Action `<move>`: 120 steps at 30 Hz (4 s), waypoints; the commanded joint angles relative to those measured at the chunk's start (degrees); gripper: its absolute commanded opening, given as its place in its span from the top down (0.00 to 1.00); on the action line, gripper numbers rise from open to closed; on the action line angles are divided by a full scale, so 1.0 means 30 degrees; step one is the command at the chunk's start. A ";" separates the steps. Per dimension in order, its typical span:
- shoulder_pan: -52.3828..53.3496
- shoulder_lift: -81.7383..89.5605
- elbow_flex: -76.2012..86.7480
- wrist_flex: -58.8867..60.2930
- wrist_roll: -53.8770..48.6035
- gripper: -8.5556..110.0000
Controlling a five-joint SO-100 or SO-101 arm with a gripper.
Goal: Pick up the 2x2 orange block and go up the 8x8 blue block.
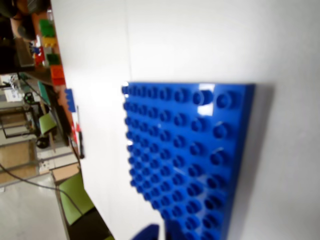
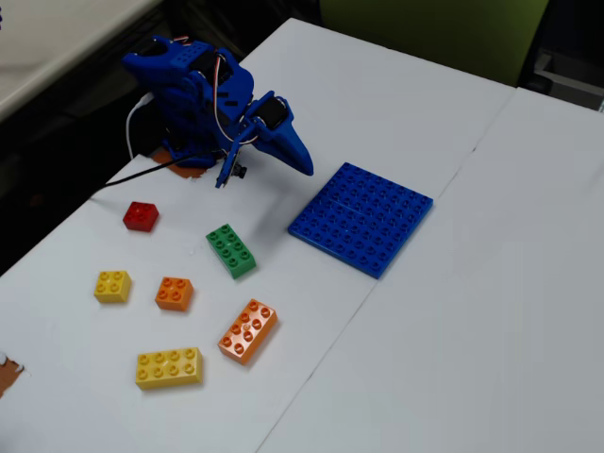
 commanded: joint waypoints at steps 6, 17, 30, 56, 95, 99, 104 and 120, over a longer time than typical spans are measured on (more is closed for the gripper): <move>0.0029 0.0791 0.0791 0.0029 -0.0146 0.93; 0.0029 0.0791 0.0791 0.0029 -0.0146 0.93; 0.0029 0.0791 0.0791 0.0029 -0.0146 0.93; 0.0791 -0.0820 -0.1641 -0.1816 -0.2168 0.93; 1.0781 -2.9297 -3.7295 1.9922 -4.2334 0.86; 1.2246 -3.0703 -3.8555 2.0127 -4.6055 0.85; 1.4150 -3.2695 -4.0078 1.9863 -5.1152 0.83; 1.6934 -3.7266 -4.0371 1.6436 -5.7803 0.77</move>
